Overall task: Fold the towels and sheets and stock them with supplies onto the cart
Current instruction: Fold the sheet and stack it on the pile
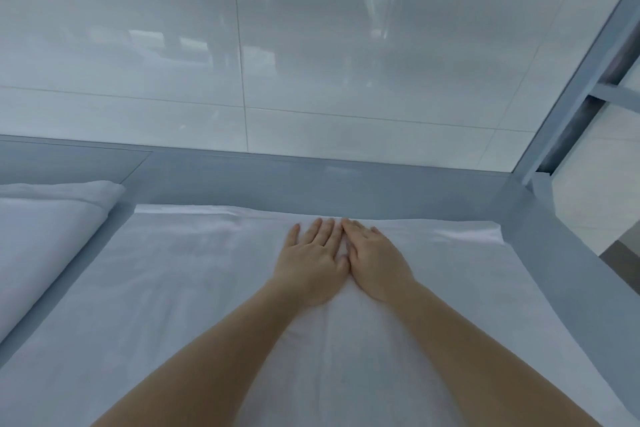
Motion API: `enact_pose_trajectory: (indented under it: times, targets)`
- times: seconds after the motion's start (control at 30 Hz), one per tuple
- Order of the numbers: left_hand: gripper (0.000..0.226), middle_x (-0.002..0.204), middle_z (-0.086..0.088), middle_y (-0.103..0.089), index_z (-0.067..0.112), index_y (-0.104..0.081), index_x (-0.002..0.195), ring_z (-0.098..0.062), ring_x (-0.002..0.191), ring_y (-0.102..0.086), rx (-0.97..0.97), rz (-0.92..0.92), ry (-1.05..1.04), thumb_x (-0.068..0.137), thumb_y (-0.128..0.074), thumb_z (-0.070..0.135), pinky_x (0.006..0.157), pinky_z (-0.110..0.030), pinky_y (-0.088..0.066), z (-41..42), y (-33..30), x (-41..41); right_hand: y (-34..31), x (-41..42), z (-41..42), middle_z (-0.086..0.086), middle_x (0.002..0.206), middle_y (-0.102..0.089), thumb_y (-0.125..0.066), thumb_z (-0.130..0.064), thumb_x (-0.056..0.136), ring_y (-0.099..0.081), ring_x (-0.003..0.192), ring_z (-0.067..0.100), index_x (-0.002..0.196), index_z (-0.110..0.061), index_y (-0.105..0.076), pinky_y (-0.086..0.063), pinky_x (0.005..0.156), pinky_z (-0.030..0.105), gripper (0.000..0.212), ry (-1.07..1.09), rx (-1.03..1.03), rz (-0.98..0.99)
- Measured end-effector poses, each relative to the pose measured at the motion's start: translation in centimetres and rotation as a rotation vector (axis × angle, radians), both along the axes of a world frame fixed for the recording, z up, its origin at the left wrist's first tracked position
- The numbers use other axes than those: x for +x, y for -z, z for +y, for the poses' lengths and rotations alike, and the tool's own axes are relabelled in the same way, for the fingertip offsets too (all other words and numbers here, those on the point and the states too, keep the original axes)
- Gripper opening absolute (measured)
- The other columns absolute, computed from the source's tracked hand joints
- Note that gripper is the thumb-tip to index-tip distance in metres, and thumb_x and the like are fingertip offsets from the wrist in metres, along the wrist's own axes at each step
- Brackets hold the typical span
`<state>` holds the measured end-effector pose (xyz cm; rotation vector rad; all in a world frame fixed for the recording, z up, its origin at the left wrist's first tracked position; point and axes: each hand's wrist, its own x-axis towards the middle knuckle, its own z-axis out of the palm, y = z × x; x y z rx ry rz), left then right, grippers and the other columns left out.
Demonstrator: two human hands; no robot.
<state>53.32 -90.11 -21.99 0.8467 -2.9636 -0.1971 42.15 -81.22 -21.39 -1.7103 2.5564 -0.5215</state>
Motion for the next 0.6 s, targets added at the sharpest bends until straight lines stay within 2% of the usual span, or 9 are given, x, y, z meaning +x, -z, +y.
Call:
enact_pose_trajectory:
  times: [0.1,0.17,0.3,0.4,0.5,0.6]
  targets:
    - [0.075,0.161,0.012,0.007,0.027,0.006,0.153,-0.009,0.147,0.011,0.025,-0.052,-0.031,0.092,-0.012,0.066,0.118,-0.045,0.009,0.2,-0.6,0.4,-0.2,-3.5,3.5,-0.013,0.160,-0.009,-0.019,-0.049,0.101,-0.003,0.146,0.001,0.154,-0.028,-0.013,0.003,0.118,0.029,0.056,0.085,0.197,0.074]
    - [0.080,0.161,0.012,0.010,0.028,0.008,0.153,-0.010,0.147,0.013,0.053,-0.076,-0.078,0.089,-0.014,0.071,0.117,-0.047,0.011,0.8,-1.1,0.8,-0.7,-7.1,7.2,-0.012,0.161,-0.004,-0.013,-0.055,0.099,0.001,0.147,0.003,0.154,-0.028,-0.008,0.004,0.119,0.034,0.061,0.218,0.293,0.071]
    - [0.085,0.160,0.008,0.015,0.025,0.009,0.153,-0.014,0.147,0.017,0.079,-0.100,-0.164,0.089,-0.017,0.073,0.116,-0.049,0.013,4.1,-1.5,2.0,-1.3,-11.6,13.1,-0.007,0.162,0.002,-0.006,-0.054,0.099,0.004,0.148,0.009,0.154,-0.021,-0.003,0.004,0.119,0.045,0.065,0.449,0.412,0.077]
    - [0.088,0.160,0.007,0.016,0.021,0.011,0.153,-0.015,0.147,0.017,0.127,-0.134,-0.188,0.088,-0.022,0.072,0.117,-0.048,0.011,7.3,-2.1,3.3,-2.0,-10.4,13.1,0.001,0.162,-0.004,-0.010,-0.046,0.102,0.000,0.148,0.014,0.154,-0.011,-0.008,0.002,0.119,0.048,0.062,0.528,0.396,0.116]
    - [0.088,0.161,0.002,0.013,0.017,0.009,0.153,-0.015,0.148,0.012,0.185,-0.209,-0.166,0.091,-0.027,0.068,0.119,-0.046,0.005,10.0,-3.3,4.3,-2.5,-5.1,11.3,0.005,0.162,-0.009,-0.021,-0.028,0.104,-0.005,0.149,0.016,0.152,-0.009,-0.017,-0.002,0.119,0.042,0.052,0.336,0.259,0.019]
    - [0.078,0.162,-0.006,0.004,0.008,0.001,0.153,-0.017,0.149,0.002,0.176,-0.258,-0.150,0.097,-0.030,0.053,0.120,-0.042,-0.003,12.0,-4.6,4.8,-1.7,2.0,10.8,-0.002,0.162,-0.008,-0.026,-0.027,0.104,-0.003,0.148,0.012,0.153,-0.018,-0.018,0.001,0.118,0.038,0.051,0.055,0.197,-0.076]
